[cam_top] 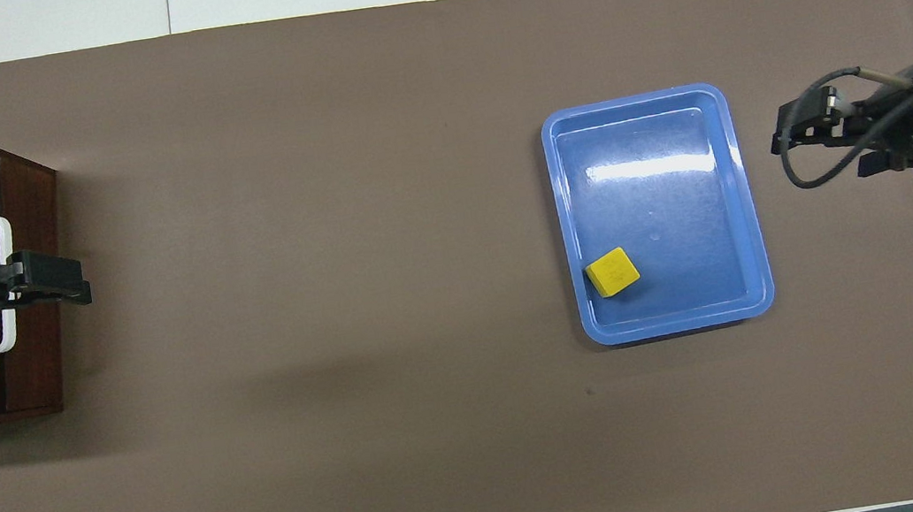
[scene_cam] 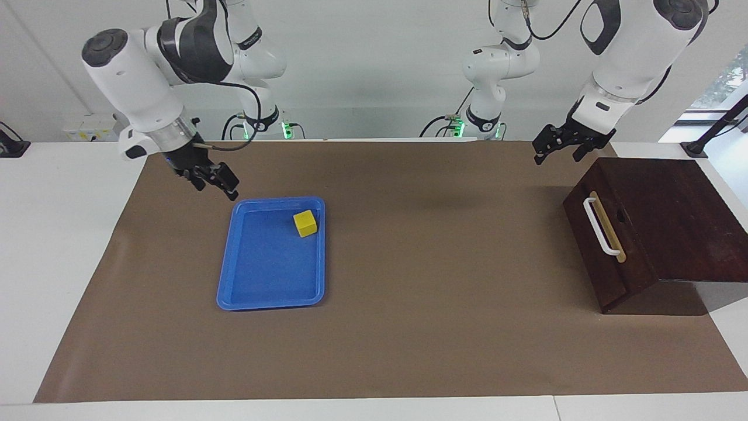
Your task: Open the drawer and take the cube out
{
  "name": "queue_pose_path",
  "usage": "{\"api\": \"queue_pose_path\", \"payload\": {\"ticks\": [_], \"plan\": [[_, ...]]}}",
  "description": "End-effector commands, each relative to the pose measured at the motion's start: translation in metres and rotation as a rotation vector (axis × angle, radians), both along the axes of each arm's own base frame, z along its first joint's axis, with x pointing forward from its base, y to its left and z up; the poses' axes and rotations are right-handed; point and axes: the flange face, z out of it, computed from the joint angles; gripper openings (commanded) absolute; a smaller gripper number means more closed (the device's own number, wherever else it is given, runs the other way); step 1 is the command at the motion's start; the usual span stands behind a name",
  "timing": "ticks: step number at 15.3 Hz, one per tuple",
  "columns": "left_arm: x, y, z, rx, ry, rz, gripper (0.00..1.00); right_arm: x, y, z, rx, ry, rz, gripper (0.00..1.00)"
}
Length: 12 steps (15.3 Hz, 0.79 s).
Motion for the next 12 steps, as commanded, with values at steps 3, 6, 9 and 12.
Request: {"api": "queue_pose_path", "payload": {"ticks": [3,6,9,12], "plan": [[0.009,-0.006,-0.003,-0.014,0.024,-0.031,1.0,-0.009,-0.02,0.06,-0.092,0.081,0.167,1.0],[0.005,-0.011,-0.004,-0.018,0.028,-0.123,1.0,-0.022,-0.027,0.078,-0.087,0.147,0.225,1.0],[0.005,-0.012,-0.004,-0.024,0.028,-0.189,1.0,-0.022,-0.026,0.066,-0.07,0.165,0.225,1.0],[0.004,-0.012,-0.006,-0.024,0.027,-0.192,1.0,-0.019,-0.026,0.051,-0.076,0.147,0.228,1.0]]}}
